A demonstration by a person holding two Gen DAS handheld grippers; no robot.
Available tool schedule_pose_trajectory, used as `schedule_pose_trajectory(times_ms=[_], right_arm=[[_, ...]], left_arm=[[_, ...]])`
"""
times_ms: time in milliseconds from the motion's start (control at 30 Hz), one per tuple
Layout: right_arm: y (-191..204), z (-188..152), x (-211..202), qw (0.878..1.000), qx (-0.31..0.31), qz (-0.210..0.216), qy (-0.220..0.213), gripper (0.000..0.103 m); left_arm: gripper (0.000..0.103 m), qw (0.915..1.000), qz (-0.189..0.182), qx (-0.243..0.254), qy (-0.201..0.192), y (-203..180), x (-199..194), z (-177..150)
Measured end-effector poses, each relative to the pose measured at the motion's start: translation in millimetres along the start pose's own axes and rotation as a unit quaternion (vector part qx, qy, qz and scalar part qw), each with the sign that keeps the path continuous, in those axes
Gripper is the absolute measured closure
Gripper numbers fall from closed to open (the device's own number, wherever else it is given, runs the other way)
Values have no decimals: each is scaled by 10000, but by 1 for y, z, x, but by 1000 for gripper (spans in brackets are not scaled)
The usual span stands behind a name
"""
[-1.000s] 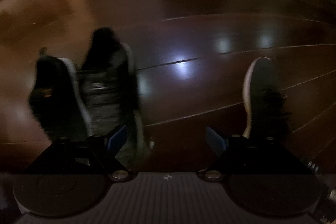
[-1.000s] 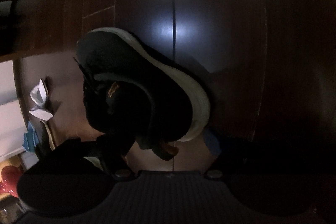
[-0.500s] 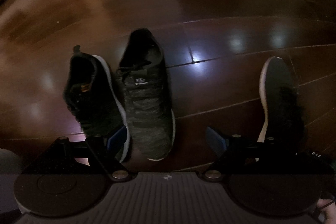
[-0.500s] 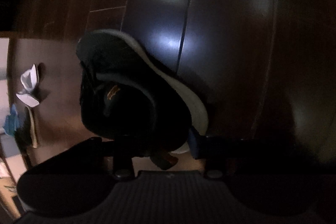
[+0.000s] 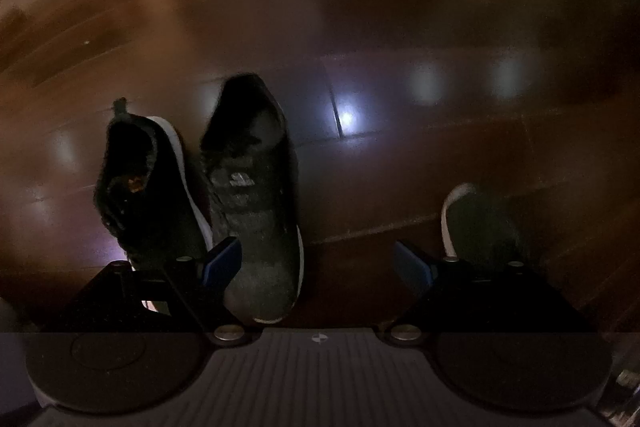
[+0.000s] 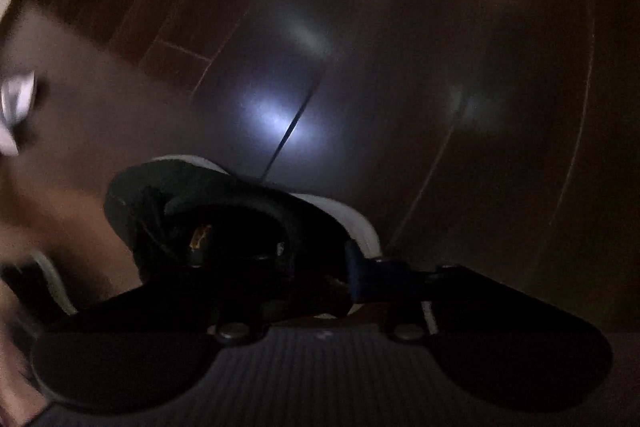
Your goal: Organize scattered shoes
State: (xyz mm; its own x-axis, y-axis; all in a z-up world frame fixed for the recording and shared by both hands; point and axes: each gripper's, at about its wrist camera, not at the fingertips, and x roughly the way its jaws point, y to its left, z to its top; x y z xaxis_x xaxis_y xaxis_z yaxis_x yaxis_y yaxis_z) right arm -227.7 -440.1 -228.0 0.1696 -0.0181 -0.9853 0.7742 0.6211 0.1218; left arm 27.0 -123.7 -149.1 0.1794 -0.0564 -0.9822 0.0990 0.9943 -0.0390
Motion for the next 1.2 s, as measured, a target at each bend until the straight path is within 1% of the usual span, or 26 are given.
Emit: schedule_pose_trajectory(times_ms=[67, 100, 167, 233, 300, 433, 500, 533, 600, 633, 667, 700, 733, 767, 800, 833, 867, 900, 933, 967, 1000, 1033, 1100, 1167, 1200], right_arm=[[1, 13, -2, 9985, -497, -230, -52, 87], [1, 19, -2, 9974, -641, -312, -62, 88], [-2, 27, -3, 9962, -762, -408, -84, 88], [-3, 35, -3, 9939, -949, -543, -120, 89], [1, 41, -4, 9883, -1308, -754, -196, 89], [11, 51, -2, 9720, -2002, -1160, -411, 89], [14, 55, -2, 9635, -2258, -1332, -544, 86], [18, 58, -2, 9624, -2266, -1369, -612, 82], [24, 62, -4, 9606, -2231, -1462, -777, 82], [27, 64, -3, 9617, -2204, -1441, -756, 77], [29, 66, -3, 9638, -2159, -1396, -715, 66], [29, 65, -4, 9646, -2145, -1361, -702, 59], [29, 64, -6, 9670, -2082, -1302, -681, 48], [28, 64, -8, 9681, -2034, -1294, -689, 43], [28, 64, -9, 9692, -1984, -1284, -697, 41], [27, 65, -13, 9730, -1818, -1233, -712, 37], [25, 65, -17, 9792, -1529, -1144, -684, 32], [20, 63, -21, 9861, -1171, -1013, -598, 29], [18, 65, -21, 9888, -1012, -944, -556, 25], [11, 65, -23, 9947, -558, -725, -459, 23], [4, 64, -25, 9980, -103, -505, -361, 21], [-3, 64, -27, 9986, 350, -284, -263, 19], [-9, 60, -28, 9964, 838, -27, -140, 18], [-19, 51, -24, 9848, 1673, 449, 94, 15], [-17, 50, -21, 9815, 1837, 519, 156, 14]], left_arm=[[16, 9998, -17, -167, -90, 11, -5, 5], [16, 9995, 37, -253, -167, 18, -7, 7], [16, 9988, 185, -380, -265, 30, -8, 10], [16, 9979, 286, -510, -272, 40, -5, 10], [16, 9961, 378, -776, -201, 57, 0, 10], [16, 9933, 487, -1040, -88, 74, 8, 7], [16, 9931, 500, -1064, -40, 78, 11, 4], [16, 9930, 505, -1068, -14, 79, 13, 3], [16, 9942, 511, -941, 52, 77, 17, -2], [16, 9947, 518, -880, 77, 75, 18, -3], [16, 9951, 515, -841, 90, 73, 18, -3], [16, 9958, 501, -757, 117, 70, 19, -5], [16, 9964, 484, -683, 141, 66, 20, -7], [16, 9968, 460, -632, 154, 64, 20, -8], [16, 9971, 435, -601, 153, 61, 19, -9], [16, 9973, 415, -584, 146, 59, 18, -10], [16, 9976, 389, -556, 140, 57, 18, -9], [16, 9980, 347, -505, 125, 55, 16, -10], [16, 9982, 343, -478, 114, 53, 15, -10], [15, 9986, 349, -398, 88, 50, 15, -11], [15, 9988, 369, -310, 68, 46, 15, -12], [15, 9989, 382, -276, 72, 45, 15, -13], [15, 9989, 432, -126, 104, 39, 18, -17], [15, 9989, 434, -36, 173, 36, 21, -19], [15, 9989, 425, -3, 203, 36, 22, -21]])
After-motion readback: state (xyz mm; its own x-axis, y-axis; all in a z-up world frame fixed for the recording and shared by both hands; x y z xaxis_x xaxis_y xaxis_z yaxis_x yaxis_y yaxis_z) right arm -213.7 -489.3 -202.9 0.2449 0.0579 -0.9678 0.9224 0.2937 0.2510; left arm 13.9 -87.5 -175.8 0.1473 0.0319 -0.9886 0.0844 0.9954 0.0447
